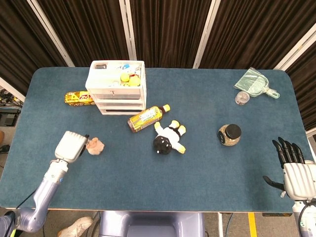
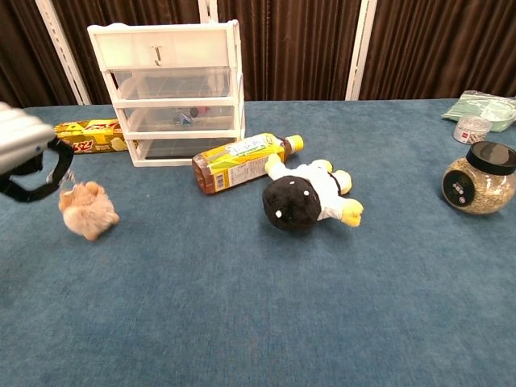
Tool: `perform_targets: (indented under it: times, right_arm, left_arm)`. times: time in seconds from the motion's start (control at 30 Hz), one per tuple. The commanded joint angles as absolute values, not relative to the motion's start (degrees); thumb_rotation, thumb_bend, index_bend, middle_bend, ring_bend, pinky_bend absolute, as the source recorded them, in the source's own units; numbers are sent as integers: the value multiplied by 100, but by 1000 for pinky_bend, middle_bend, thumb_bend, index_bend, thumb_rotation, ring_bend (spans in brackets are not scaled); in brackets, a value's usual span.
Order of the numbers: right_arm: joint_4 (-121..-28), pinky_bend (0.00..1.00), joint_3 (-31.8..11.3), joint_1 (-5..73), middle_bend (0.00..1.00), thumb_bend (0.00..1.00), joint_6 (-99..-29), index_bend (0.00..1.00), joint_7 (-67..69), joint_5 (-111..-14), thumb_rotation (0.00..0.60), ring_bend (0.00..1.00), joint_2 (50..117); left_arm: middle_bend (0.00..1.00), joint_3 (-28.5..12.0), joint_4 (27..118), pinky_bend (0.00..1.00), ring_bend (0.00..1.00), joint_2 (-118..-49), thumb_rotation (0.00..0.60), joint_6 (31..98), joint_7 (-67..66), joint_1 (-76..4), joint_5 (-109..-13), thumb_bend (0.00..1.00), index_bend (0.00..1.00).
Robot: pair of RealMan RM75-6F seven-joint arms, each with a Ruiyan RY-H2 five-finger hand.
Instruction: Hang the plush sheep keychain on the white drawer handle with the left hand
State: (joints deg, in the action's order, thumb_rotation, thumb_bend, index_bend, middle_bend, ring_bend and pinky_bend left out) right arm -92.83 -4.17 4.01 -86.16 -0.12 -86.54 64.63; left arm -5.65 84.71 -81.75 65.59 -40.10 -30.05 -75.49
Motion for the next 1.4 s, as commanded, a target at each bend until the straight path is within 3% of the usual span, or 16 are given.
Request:
perform_targets:
  times: [0.03,0.5,1.4]
  right_arm:
    - [-9271,0,-423,404,0,15,-8610,0,1,-8644,600,0,6463]
    - [-9276,0,-411,405,0,16,-8602,0,80,-8665,600,0,6451]
    - [-9333,0,-389,402,0,15,-8572,0,269,-8680,600,0,6376]
  left_arm:
    - [1000,-711,8305,773,892,-8132,600,6503,-4084,-3239,-7718,453,599]
    - [1000,-1072,7768,773,891,-8141,600,6405,-4108,-4015,-8290,453,596]
    - [1000,-1462,6650,773,889,-8913,600,6205,-3967,-4927,-8105,454,594]
